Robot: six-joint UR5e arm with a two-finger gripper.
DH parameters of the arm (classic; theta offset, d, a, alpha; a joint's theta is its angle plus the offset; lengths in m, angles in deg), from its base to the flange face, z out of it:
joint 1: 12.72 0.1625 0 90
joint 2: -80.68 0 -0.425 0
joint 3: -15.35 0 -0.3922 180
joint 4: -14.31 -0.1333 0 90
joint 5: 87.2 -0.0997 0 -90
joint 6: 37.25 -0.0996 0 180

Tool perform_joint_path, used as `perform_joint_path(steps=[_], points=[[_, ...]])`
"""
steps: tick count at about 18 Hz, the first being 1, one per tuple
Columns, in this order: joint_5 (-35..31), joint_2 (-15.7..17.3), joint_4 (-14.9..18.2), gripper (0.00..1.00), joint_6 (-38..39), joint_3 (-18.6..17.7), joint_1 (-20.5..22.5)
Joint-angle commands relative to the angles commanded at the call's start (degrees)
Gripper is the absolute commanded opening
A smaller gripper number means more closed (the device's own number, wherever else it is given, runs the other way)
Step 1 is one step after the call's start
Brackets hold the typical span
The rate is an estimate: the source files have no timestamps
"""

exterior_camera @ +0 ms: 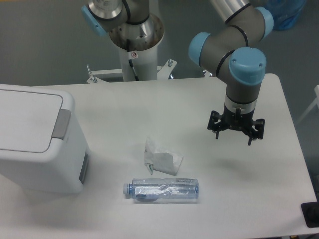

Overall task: Open the trash can
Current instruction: 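Move the open gripper toward the white trash can lid, then lower the gripper onto the lid edge of the white trash can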

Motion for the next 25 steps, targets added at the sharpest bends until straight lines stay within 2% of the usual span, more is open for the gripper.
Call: perform_joint_path(steps=[6, 9, 10, 13, 17, 22, 25], points=[[0.44, 0.61, -0.44, 1.0, -0.53, 1.14, -0.17], [1.23, 0.35, -3.42, 1.0, 0.26, 1.14, -1.22], [2.01, 0.61, -3.51, 1.0, 1.39, 1.4, -1.75], [6.75, 2.37, -3.52, 1.0, 7.89, 1.23, -2.72], [10.54, 6.32, -3.52, 1.0, 15.97, 1.49, -7.2], [14.67, 11.68, -3.78, 1.0, 39.86, 1.49, -11.85], [17.39, 14.84, -3.78, 1.0, 45.51, 1.49, -14.58]])
